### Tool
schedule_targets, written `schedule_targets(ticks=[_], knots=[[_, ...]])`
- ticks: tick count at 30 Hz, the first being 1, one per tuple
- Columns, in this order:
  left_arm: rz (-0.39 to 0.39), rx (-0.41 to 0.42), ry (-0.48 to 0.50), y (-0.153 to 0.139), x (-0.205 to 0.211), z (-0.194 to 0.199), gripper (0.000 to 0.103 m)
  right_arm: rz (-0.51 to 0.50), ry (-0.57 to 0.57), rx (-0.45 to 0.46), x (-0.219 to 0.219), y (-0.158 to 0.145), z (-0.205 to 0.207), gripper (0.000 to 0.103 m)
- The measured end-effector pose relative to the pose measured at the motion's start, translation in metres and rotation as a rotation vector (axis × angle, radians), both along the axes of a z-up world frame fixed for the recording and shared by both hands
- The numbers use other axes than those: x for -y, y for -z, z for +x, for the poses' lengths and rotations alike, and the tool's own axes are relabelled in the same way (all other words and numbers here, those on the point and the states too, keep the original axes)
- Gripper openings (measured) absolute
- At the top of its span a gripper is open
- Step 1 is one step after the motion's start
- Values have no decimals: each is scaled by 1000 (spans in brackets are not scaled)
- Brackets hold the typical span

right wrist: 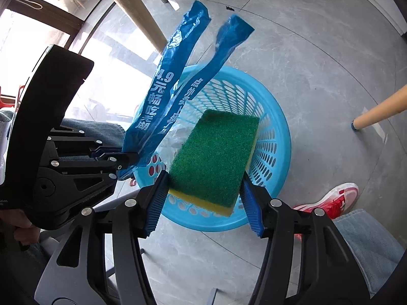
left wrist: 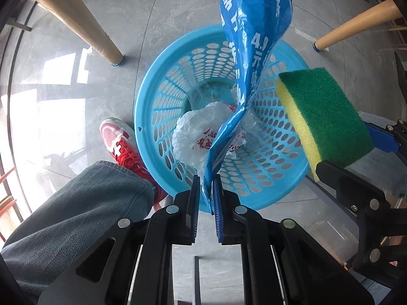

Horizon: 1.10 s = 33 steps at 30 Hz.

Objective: Collect trash
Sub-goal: 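Open both tools to drop the package and sponge into the wastebasket, then raise both tools back toward the table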

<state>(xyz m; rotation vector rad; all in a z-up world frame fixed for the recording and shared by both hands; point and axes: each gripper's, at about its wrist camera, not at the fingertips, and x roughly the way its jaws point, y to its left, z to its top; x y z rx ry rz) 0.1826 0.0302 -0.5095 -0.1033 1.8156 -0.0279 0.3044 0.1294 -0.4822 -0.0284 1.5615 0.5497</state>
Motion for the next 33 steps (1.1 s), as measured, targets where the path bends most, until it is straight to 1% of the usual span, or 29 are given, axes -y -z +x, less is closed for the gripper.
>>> schedule_targets(ticks=[1, 3, 4, 6, 7, 8, 10, 12, 14, 16, 18, 21, 24, 33], knots=[[5, 8, -8, -4, -2, 0, 16, 4, 3, 2, 0, -4, 1, 57], [13, 25, -32, -13, -7, -2, 30, 7, 8, 21, 2, -14, 0, 59], [20, 38, -43, -18, -9, -2, 39, 9, 11, 32, 2, -19, -1, 60], [19, 57, -61, -28, -11, -6, 42, 15, 19, 54, 5, -31, -3, 65], [20, 65, -71, -33, -13, -8, 51, 15, 21, 66, 6, -36, -5, 68], [27, 77, -81, -38, -14, -10, 60, 15, 21, 77, 7, -42, -7, 69], [29, 98, -95, -51, -14, -18, 65, 5, 19, 95, 11, -52, -11, 70], [15, 119, -106, -63, -14, -24, 67, -8, 17, 115, 16, -62, -17, 75], [8, 150, -109, -77, -12, -32, 74, -9, 22, 130, 21, -71, -24, 77], [-4, 180, -106, -92, -10, -42, 75, -20, 26, 145, 26, -81, -32, 82], [-14, 210, -99, -105, -8, -51, 79, -21, 25, 160, 32, -90, -41, 83], [-16, 245, -76, -126, -1, -68, 80, -28, 29, 189, 38, -106, -56, 87], [-24, 294, -45, -145, 5, -82, 80, -18, 30, 219, 42, -122, -71, 87], [-65, 498, 31, -215, 23, -121, 81, 22, 20, 332, 54, -181, -110, 88]])
